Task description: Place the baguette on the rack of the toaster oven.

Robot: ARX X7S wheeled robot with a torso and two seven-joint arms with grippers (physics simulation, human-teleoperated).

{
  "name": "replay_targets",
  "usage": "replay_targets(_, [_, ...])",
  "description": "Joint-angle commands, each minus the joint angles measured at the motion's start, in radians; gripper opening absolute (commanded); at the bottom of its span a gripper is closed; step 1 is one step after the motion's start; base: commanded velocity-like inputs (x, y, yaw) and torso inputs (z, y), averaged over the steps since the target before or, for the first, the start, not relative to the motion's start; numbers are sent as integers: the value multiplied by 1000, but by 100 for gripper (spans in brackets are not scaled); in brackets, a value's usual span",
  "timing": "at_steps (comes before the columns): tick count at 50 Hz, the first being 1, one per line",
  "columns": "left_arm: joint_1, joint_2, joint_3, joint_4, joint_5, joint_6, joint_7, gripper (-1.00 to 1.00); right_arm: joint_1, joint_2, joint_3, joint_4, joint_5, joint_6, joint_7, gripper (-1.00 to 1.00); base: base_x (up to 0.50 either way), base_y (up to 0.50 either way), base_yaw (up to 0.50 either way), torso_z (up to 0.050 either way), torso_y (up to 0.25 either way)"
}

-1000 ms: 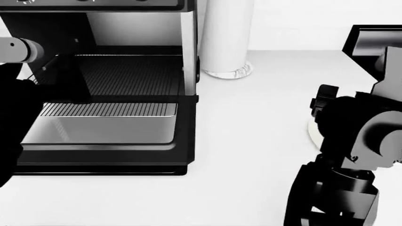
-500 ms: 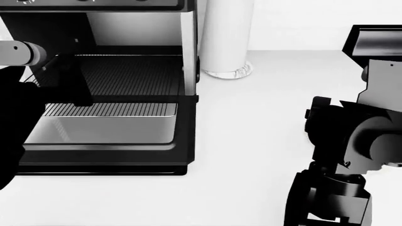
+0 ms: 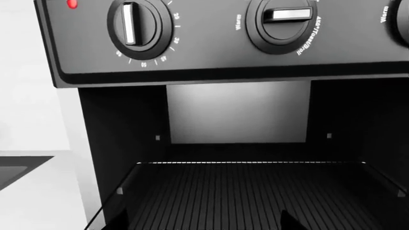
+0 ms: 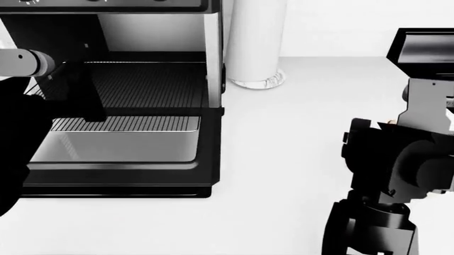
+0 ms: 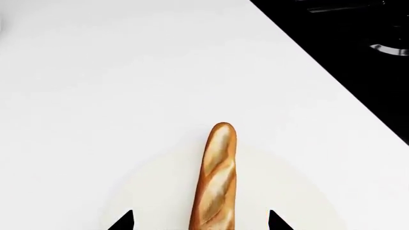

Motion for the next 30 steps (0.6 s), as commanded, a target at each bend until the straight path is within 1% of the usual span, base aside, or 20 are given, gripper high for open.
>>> replay_targets(1, [1,20,-25,-5,24,8,6,100,-14,-14,42,3,14,-14,3,100,0,0,0,0,0])
replay_targets(30, [5,12,-23,-9,7,15,-5,100,-42,-11,43,11,61,-19,33,100,0,0,0,0,0])
